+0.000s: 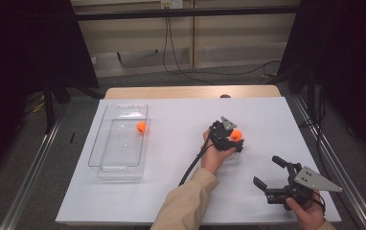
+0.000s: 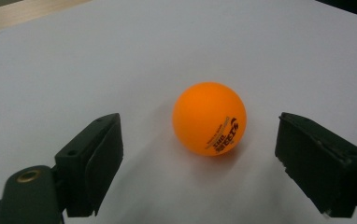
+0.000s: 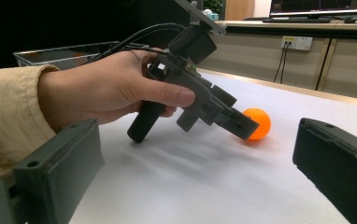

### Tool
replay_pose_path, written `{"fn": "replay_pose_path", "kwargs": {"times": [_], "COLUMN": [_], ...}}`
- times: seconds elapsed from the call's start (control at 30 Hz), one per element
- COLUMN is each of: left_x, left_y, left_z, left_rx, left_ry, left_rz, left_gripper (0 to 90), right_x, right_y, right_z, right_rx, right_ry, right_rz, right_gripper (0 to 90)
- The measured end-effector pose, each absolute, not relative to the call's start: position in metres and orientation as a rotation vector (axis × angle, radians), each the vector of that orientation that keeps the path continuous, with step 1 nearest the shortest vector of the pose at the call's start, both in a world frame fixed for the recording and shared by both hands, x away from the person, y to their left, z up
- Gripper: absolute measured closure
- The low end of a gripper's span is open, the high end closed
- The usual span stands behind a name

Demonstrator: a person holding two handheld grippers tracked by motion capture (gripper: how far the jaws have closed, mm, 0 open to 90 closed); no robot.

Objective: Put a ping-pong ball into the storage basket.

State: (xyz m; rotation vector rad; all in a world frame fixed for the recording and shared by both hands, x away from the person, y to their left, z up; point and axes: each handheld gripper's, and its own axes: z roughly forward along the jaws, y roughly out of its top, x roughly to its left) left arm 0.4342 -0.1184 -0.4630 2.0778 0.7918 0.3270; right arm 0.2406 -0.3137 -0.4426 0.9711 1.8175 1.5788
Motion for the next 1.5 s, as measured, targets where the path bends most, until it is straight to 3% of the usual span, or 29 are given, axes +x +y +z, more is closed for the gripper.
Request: {"fn": "replay_pose_path", "kwargs": {"times": [0.97, 1.5], "left_x": [0.439, 0.442], "left_y": [-0.131, -0.133], "left_z": [-0.464, -0.466], "left_rx": [2.073, 2.094], "left_ry": [0.816, 0.834], "left_rz": [0.289, 0.269], "left_gripper": [31.0, 46.1], "right_x": [0.240, 0.240], "right_y": [-0.315, -0.315], "right_z": [-0.442, -0.442], "right_rx": [0.977, 0.973], "right_ry": [1.814, 1.813], "right_rz": [1.583, 1.584], "right_gripper": [1.2, 1.2]}}
